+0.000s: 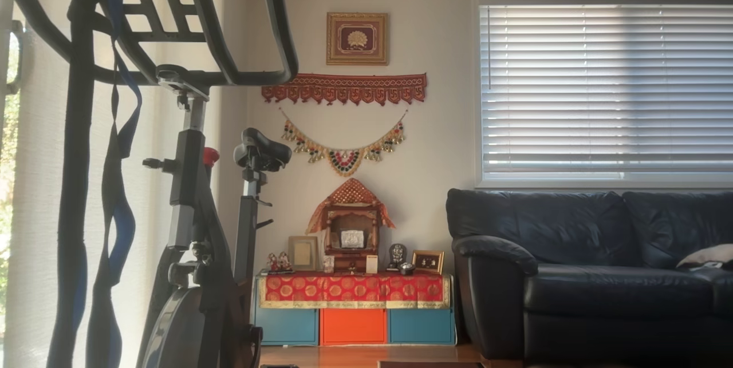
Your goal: Sort medicines into box.
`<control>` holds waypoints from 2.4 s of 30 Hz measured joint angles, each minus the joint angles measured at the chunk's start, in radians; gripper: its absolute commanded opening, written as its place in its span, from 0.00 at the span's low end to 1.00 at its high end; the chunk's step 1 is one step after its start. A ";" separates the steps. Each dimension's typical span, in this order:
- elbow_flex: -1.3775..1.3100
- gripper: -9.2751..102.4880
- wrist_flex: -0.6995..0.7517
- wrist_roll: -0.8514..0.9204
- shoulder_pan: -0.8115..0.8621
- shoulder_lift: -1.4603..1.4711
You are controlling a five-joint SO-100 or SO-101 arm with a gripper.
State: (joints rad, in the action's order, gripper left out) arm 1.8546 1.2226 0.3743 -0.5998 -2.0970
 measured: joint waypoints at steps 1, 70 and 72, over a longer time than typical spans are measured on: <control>0.000 0.09 0.000 -0.012 -0.006 0.000; -0.037 0.33 -0.129 -0.160 -0.012 0.318; -0.037 0.34 -0.133 -0.160 -0.012 0.324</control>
State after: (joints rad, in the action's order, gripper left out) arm 1.8178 1.0891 0.2148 -0.6121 -1.7733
